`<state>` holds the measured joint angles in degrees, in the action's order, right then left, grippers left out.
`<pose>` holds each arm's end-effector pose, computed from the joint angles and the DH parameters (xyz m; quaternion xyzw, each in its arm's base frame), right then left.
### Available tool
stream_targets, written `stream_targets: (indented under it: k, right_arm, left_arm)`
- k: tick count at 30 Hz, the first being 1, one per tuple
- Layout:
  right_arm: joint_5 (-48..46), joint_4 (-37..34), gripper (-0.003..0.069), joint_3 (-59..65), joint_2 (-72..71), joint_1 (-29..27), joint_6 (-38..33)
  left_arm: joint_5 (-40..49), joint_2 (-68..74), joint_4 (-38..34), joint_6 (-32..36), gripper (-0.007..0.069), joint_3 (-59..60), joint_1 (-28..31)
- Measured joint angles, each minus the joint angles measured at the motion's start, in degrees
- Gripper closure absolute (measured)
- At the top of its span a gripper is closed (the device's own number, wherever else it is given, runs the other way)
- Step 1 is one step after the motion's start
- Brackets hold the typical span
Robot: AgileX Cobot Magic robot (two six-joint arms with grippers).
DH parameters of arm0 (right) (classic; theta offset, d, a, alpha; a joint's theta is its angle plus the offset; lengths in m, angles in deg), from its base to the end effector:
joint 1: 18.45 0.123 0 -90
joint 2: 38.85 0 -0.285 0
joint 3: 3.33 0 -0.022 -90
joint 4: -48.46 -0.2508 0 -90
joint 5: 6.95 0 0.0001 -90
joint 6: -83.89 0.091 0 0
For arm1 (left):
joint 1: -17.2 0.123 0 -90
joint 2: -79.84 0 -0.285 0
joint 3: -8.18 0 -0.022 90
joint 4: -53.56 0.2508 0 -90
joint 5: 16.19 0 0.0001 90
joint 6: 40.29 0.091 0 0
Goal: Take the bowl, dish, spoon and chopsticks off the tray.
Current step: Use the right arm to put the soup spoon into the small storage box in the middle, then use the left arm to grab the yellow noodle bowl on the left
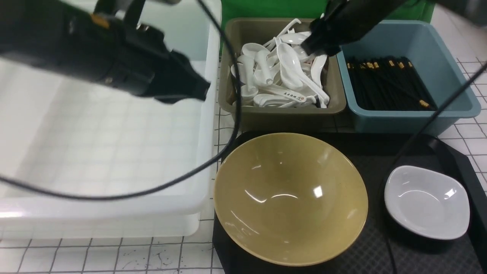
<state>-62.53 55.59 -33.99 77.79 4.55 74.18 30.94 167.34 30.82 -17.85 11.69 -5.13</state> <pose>0.4021 0.1606 0.3465 -0.2810 0.8997 -0.0216 0.3333 0.2672 -0.1376 0.3627 0.2806 0.8747 -0.1825 0.3504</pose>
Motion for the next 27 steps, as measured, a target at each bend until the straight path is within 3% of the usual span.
stream_targets:
  k: [4, 7, 10, 17, 27]
  right_arm:
    - [-13.0, -0.7, 0.0417, 1.1, -3.4, 0.0, -3.1]
    - [-14.8, -2.5, 0.0482, 6.0, -6.7, 0.0, -4.1]
    - [-15.2, -6.3, 0.0534, 13.6, -12.0, 0.0, -5.0]
    - [-15.8, -9.2, 0.0554, 25.9, -23.4, 0.0, -7.6]
    - [-14.1, -9.4, 0.0554, 28.7, -28.6, 0.0, -8.1]
  left_arm:
    - [4.7, 7.5, 1.7, 0.7, 0.0596, -8.0, -3.9]
    - [7.3, 13.3, 4.4, 0.9, 0.0537, -12.2, -6.8]
    - [11.1, 20.8, 9.3, -0.7, 0.0429, -17.4, -10.2]
    - [13.8, 32.5, 15.9, -4.7, 0.0218, -26.9, -12.0]
    - [14.0, 39.3, 20.8, -4.8, 0.0175, -28.3, -12.0]
